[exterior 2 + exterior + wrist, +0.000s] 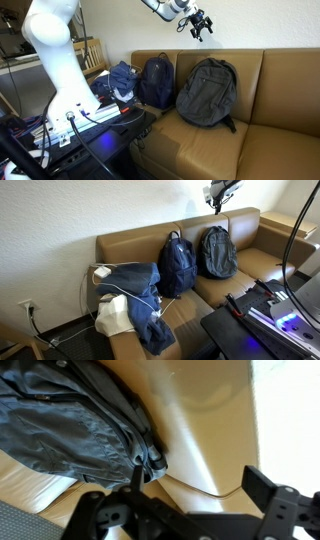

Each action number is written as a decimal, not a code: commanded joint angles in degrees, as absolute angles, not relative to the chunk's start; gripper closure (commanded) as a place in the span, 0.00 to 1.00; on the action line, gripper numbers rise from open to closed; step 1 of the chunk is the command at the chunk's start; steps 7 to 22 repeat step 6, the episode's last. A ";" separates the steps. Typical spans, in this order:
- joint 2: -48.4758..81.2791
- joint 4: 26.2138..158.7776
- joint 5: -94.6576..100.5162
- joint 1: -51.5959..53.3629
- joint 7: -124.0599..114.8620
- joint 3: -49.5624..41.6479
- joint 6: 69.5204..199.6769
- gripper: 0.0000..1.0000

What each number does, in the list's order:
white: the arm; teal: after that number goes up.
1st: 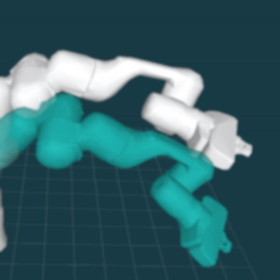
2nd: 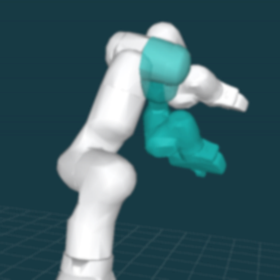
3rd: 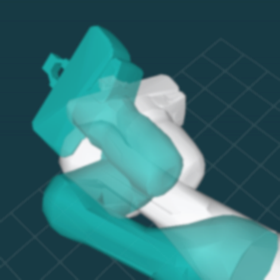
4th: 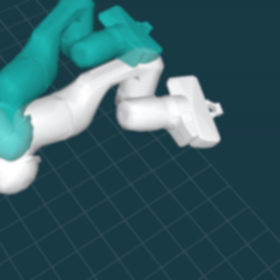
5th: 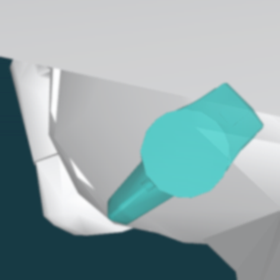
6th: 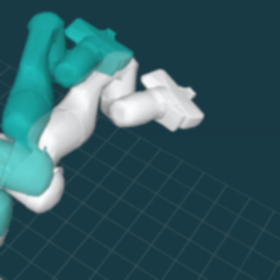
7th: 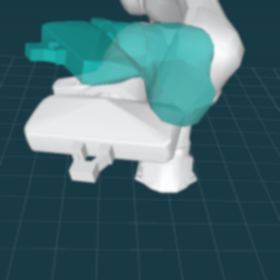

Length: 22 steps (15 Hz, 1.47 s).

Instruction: Move the gray backpack to the right of the couch

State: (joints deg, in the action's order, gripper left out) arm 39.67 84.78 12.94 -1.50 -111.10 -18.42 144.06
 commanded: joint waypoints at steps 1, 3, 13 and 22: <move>25.65 98.56 8.03 -4.69 -97.14 -12.85 144.98 0.00; 19.55 103.96 4.19 -6.10 -89.10 -10.81 144.83 0.00; 21.26 100.77 3.33 -4.57 -88.37 -12.64 143.90 0.00; 21.26 100.77 3.33 -4.57 -88.37 -12.64 143.90 0.00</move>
